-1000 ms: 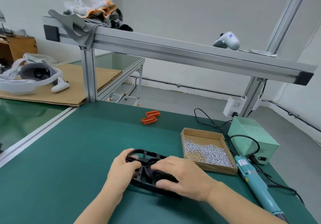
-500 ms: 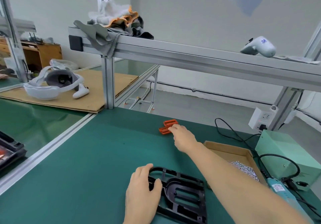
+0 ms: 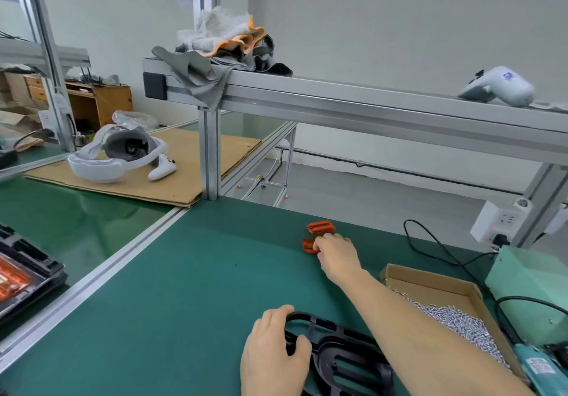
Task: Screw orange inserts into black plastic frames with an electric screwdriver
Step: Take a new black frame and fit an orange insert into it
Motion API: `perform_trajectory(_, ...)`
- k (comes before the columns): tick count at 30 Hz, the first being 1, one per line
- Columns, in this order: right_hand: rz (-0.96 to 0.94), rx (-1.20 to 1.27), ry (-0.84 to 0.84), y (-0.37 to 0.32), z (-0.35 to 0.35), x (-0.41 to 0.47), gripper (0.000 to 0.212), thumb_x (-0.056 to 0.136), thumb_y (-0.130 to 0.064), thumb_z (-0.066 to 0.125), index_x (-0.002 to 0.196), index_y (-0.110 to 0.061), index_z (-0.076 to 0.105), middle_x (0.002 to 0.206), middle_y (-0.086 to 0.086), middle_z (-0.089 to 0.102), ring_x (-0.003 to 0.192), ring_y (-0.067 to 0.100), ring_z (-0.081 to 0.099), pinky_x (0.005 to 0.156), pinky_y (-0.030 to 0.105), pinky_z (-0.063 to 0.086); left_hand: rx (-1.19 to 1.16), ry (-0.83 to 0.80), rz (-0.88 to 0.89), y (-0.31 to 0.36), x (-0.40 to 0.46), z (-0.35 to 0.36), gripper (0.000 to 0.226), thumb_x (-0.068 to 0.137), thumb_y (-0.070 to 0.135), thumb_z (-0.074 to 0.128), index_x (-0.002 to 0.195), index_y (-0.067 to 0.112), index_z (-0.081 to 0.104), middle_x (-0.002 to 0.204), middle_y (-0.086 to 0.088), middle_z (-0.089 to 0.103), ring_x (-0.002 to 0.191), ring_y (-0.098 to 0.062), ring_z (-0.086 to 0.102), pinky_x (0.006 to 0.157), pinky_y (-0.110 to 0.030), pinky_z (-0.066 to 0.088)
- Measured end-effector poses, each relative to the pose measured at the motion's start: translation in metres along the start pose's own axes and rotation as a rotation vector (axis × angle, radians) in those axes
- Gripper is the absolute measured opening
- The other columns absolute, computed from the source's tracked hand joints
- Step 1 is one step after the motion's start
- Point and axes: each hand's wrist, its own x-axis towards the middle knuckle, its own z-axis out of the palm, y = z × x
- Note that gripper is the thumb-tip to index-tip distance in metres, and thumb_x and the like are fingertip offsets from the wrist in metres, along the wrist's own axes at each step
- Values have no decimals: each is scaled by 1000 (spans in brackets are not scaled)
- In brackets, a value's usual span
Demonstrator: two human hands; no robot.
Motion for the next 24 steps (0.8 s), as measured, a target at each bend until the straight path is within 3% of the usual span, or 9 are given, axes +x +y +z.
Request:
perform_trajectory(3,-31,52,11,0,-1,-8,24,97,-14,51,118,-19,62,119,3,61,111,23,52,96,34,37,-16,7,-1,-1,-1,0,39,89,37,48,126,44,38,112,30,39,97,4,41,82,-13,34)
perform_trajectory(7,-47,131,61,3,-2,-21,18,94,-26,57,107,-23,69,117,1,57,108,21,48,91,32,39,-47,12,0,-2,-3,1,40,89,35,49,128,41,40,119,28,43,106,4,41,87,-16,34)
perform_trajectory(10,24,300,-40,8,-5,-27,19,92,-27,60,110,-21,63,123,0,54,109,20,50,91,31,41,-65,14,1,-2,-4,1,40,89,35,49,128,40,41,118,28,43,106,4,41,85,-15,32)
perform_trajectory(14,81,386,-129,14,-11,-32,36,91,-27,62,126,-22,52,121,2,54,102,18,53,86,32,44,-80,20,0,-2,-4,1,41,90,34,48,130,39,42,114,28,42,107,3,42,86,-16,33)
perform_trajectory(19,131,431,-193,18,-11,-42,65,86,-43,66,141,-19,43,127,4,51,113,19,52,94,34,44,-74,37,15,-3,-3,2,46,89,34,51,133,35,41,125,24,43,115,1,37,96,-19,32)
perform_trajectory(21,148,407,-163,16,-8,-46,56,87,-46,63,133,-16,51,123,5,52,112,22,51,94,36,45,-55,45,33,-4,-3,2,50,88,36,53,136,34,39,132,23,41,119,0,32,100,-20,28)
perform_trajectory(24,173,372,-91,9,-7,-51,25,89,-40,61,97,-16,59,103,4,52,92,21,50,76,33,44,-53,49,57,-4,-2,3,52,87,34,55,137,33,38,134,23,39,120,-1,30,95,-17,22)
